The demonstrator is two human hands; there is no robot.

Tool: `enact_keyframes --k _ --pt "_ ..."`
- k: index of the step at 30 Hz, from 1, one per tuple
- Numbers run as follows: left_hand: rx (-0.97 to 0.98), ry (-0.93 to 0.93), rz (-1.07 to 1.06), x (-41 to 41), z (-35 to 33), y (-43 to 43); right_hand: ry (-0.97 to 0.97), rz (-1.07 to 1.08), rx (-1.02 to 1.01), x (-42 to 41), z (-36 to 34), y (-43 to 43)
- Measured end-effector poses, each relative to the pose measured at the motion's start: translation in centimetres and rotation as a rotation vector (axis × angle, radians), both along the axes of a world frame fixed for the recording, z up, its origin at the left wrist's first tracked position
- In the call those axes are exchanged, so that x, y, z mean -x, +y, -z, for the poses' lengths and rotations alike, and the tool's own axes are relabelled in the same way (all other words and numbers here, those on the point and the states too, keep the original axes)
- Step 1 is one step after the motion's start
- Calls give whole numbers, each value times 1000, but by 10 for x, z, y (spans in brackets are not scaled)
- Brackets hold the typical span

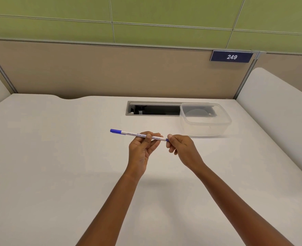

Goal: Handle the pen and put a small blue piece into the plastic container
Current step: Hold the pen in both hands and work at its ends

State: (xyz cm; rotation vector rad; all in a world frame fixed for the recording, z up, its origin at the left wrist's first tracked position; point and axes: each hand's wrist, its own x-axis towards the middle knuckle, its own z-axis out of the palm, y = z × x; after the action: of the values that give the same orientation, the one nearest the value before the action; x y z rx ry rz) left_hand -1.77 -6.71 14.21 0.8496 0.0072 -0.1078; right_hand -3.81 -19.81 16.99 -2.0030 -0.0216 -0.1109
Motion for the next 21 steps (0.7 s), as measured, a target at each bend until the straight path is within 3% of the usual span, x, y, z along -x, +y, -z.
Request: enact_keyframes --k 3,6,14,18,21 --pt "-1 6 -2 0 1 0 46 14 -2 0 1 0" --pt "11 26 -5 1 2 1 -72 53 210 4 5 -1" --pt "17 42 -9 1 4 0 -321 3 489 8 3 -2" --pt "25 25 -3 1 3 0 -295 9 446 8 3 -1" --pt "16 15 -2 1 2 0 -127 25 248 5 2 -1"
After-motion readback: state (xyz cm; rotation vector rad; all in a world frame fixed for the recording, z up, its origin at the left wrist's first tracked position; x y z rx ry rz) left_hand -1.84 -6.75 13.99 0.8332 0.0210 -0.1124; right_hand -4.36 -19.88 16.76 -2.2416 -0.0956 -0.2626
